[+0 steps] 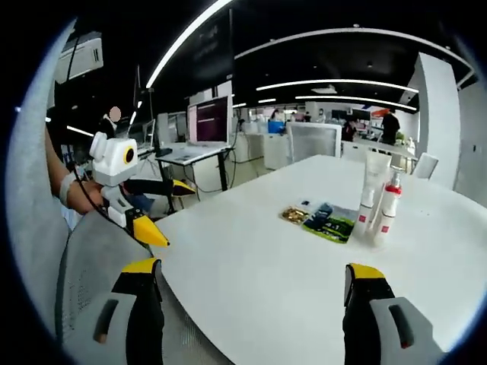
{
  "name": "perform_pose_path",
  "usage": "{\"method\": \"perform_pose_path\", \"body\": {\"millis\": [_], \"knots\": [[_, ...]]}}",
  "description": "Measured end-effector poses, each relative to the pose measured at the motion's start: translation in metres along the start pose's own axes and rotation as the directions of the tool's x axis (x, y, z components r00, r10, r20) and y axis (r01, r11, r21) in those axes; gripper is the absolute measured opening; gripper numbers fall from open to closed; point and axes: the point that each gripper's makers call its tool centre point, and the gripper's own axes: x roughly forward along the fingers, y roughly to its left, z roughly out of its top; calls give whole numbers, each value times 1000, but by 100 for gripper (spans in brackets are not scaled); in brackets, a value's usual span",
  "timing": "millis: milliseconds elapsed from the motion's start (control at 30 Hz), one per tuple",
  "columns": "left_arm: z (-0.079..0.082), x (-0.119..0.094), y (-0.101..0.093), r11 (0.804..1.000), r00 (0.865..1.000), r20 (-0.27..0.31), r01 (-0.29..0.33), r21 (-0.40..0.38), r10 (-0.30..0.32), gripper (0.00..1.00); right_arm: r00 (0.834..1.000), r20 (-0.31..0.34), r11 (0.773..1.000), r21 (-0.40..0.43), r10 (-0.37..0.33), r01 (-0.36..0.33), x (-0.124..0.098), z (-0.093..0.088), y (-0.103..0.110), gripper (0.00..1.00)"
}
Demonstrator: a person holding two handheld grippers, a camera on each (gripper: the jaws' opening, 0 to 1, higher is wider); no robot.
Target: Arrange the skincare products in the storage area until every visible bottle or jar stands upright without overlapping.
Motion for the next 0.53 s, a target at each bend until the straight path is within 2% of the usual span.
{"method": "perform_pose_path", "body": {"millis": [100,533], "knots": [[-3,0,1,1000,1000,-13,-6,2,6,97,1000,-23,1000,-6,-1,1,2,-5,0,98],[-5,1,-1,1000,1000,-27,3,16,-2,96,1000,-11,1000,-11,-15,15,-1,-3,-2,97]]}}
